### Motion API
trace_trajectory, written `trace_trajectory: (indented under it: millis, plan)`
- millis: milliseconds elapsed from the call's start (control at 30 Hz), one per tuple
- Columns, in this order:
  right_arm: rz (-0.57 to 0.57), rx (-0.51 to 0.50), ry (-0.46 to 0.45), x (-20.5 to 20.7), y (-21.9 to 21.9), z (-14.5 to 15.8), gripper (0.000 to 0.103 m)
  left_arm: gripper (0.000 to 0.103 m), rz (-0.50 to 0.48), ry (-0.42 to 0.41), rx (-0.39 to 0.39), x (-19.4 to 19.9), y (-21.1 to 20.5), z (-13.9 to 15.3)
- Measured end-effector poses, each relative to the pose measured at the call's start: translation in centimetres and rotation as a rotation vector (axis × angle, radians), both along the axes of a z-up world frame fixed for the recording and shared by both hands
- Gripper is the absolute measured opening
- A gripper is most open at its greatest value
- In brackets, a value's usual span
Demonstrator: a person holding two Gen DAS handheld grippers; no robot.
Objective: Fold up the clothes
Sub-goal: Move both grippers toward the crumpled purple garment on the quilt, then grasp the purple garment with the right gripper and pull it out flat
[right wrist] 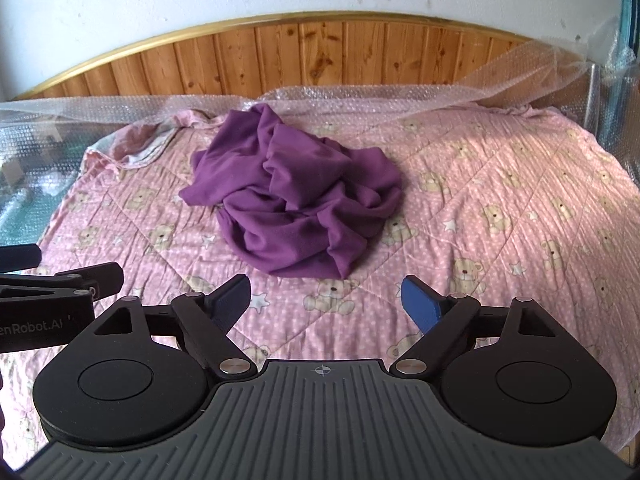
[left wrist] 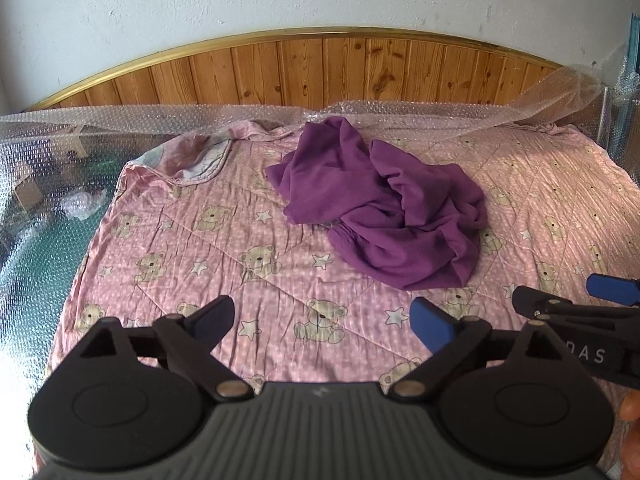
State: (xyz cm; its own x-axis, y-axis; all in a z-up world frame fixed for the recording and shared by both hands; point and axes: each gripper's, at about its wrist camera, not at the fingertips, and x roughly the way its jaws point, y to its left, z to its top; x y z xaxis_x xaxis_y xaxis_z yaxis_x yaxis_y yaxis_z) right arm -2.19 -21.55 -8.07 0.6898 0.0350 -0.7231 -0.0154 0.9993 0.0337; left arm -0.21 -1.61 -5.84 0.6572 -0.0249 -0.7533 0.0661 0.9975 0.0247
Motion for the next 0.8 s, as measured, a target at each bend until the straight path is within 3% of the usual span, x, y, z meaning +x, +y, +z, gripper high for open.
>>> trace_trajectory:
  millis: [267,433,633,667,700,733,767,800]
  plan:
    - [0.044,0.029,0.047,4.9,-0.3,-2.2,0.086,0.1,0.122,0.036,-0.082,1.9,2.4,-2.0]
    - [0.108,0.014,0.045,11.3,1.2,-3.9,0.091,0.101,0.232,0.089,-0.132,1.9,4.7,-3.4]
    - [0.183,-0.034,0.036,20.5,3.5,-8.3,0.091,0.101,0.308,0.15,-0.098,1.6,4.9,-4.6]
    - [0.199,-0.034,0.05,21.8,3.7,-9.1,0.078,0.101,0.315,0.157,-0.092,1.7,4.8,-4.8]
    - [0.215,-0.026,0.074,22.9,3.8,-9.9,0.041,0.101,0.321,0.162,-0.09,1.8,4.7,-4.9]
    - [0.226,-0.004,0.103,23.8,3.6,-10.5,0.02,0.101,0.325,0.166,-0.09,1.9,4.6,-5.0]
    - [0.226,0.031,0.098,24.2,3.0,-10.3,0.009,0.101,0.325,0.17,-0.095,2.1,4.4,-5.2]
    - [0.223,0.07,0.068,24.2,2.2,-9.6,0.008,0.101,0.324,0.172,-0.101,2.4,4.3,-5.3]
